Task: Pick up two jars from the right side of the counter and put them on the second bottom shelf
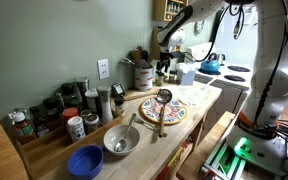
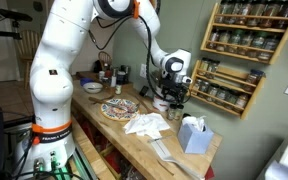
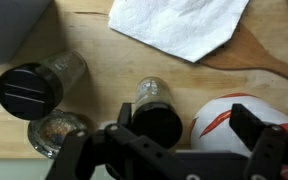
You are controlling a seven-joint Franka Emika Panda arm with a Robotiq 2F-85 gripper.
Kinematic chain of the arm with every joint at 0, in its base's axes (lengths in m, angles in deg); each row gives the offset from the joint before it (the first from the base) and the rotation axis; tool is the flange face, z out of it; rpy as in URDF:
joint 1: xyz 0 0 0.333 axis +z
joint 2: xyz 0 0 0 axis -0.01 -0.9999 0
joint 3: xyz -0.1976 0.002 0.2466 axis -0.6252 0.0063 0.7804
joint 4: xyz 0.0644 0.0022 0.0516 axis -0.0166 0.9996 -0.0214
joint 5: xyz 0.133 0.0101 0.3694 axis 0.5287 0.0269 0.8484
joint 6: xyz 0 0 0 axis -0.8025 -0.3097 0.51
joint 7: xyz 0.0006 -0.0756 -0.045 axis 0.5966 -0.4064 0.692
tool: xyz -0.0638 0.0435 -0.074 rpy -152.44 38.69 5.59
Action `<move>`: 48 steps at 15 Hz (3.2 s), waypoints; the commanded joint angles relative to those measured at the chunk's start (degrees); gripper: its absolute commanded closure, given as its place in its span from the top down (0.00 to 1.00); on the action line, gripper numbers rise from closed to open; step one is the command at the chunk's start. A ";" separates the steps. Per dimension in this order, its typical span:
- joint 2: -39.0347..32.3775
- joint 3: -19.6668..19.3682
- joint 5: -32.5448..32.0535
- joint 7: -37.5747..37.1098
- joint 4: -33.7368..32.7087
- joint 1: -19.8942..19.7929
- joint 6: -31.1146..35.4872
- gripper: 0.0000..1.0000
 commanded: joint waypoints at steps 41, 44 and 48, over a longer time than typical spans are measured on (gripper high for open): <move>2.76 2.35 -2.30 -2.82 9.33 -4.55 14.74 0.29; 6.76 2.43 -1.37 -0.99 11.15 -5.08 12.72 0.29; 12.44 1.70 0.31 2.84 12.81 -5.02 5.84 0.29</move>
